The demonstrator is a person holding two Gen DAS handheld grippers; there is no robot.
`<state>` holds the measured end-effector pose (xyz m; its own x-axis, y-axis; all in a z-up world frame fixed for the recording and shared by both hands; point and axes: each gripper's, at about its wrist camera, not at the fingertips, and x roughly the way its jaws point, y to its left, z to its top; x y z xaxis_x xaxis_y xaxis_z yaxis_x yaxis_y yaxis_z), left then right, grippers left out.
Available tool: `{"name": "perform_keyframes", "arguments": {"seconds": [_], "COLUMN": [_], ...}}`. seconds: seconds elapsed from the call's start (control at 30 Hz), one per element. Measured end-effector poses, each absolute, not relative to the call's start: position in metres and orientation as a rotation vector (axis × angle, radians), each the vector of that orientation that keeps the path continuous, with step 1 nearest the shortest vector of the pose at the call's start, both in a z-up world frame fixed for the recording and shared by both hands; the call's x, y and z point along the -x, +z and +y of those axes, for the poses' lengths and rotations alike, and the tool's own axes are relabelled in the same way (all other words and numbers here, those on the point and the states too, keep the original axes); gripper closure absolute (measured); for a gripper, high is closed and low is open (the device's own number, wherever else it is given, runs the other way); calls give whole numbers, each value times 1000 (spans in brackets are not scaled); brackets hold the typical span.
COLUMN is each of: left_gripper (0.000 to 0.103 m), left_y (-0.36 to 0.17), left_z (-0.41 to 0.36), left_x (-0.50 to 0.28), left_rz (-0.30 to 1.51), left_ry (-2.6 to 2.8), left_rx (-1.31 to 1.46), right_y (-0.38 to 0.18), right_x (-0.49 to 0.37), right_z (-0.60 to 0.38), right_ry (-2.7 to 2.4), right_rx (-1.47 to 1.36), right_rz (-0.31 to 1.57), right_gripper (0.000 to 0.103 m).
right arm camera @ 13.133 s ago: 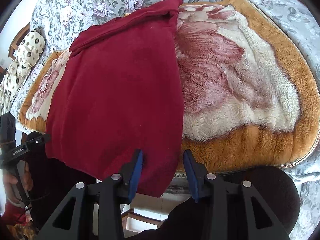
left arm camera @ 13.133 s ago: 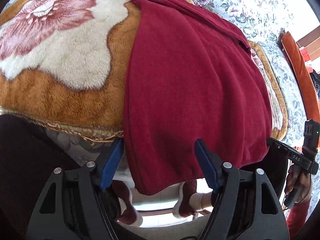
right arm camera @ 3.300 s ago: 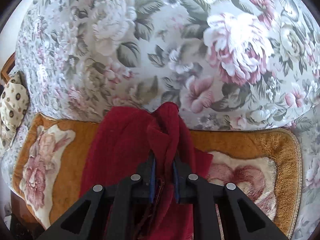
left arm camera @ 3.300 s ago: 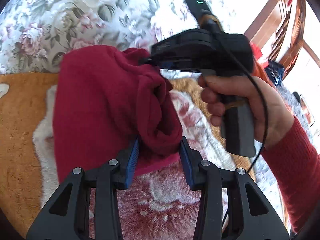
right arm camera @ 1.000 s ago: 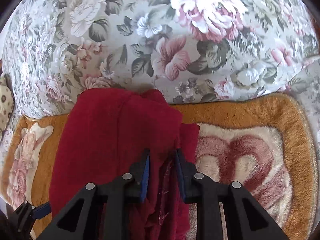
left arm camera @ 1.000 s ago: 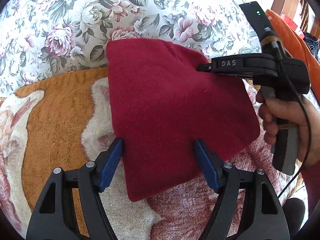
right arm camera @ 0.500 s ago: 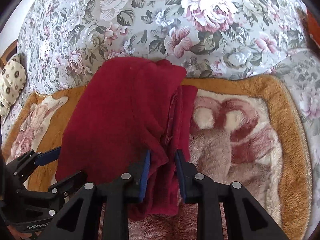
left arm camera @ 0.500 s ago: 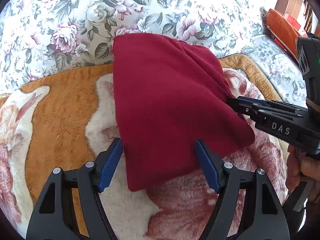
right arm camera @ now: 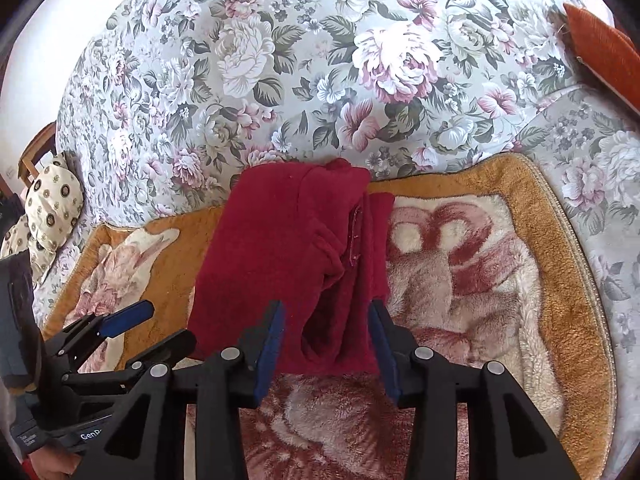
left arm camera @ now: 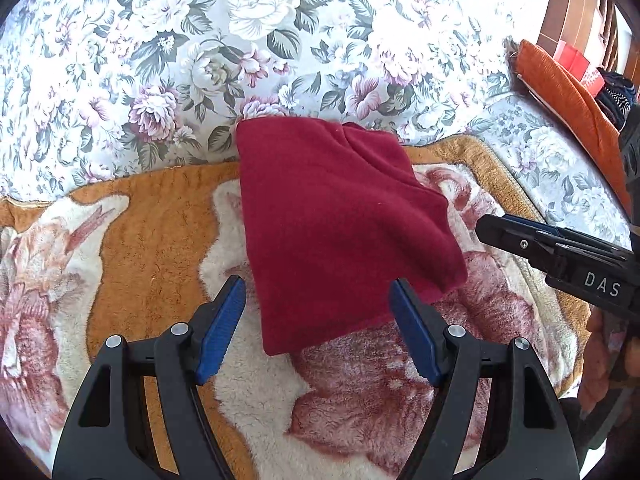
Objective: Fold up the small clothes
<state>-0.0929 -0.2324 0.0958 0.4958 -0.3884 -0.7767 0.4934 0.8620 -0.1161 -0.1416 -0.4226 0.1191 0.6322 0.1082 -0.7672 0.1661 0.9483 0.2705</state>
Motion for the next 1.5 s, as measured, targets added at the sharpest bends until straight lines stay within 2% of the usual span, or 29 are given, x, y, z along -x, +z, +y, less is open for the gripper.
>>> {"name": "perform_keyframes", "arguments": {"seconds": [0.2, 0.27, 0.5, 0.73, 0.97, 1.1, 1.17, 1.37, 1.5], "left_gripper": [28, 25, 25, 25, 25, 25, 20, 17, 15], "left_y": [98, 97, 91, 85, 77, 74, 69, 48, 34], "left_z": [-223, -222, -223, -224, -224, -214, -211, -217, -217], "left_x": [84, 79, 67, 55, 39, 21, 11, -14, -27], "left_rz": [944, 958, 963, 973, 1011, 1049, 1087, 1161, 1179], "left_ry": [-537, -526, -505, -508, -529, -617, -633, -639, -645], "left_rx": [-60, -45, -53, -56, -14, 165, 249, 325, 374], "right_y": [111, 108, 101, 67, 79, 79, 76, 59, 43], "right_x": [138, 133, 107, 96, 104, 106, 105, 91, 75], "right_z": [-435, -436, -429, -432, -439, -448, -457, -480, -484], "right_ry": [-49, -45, -57, -90, -43, -17, -15, 34, 101], "right_rx": [-402, -434, -416, -371, -406, -450, -487, -617, -671], "right_rz": [885, 888, 908, 979, 917, 875, 855, 843, 860], "right_gripper": [55, 54, 54, 54, 51, 45, 44, 35, 25]}}
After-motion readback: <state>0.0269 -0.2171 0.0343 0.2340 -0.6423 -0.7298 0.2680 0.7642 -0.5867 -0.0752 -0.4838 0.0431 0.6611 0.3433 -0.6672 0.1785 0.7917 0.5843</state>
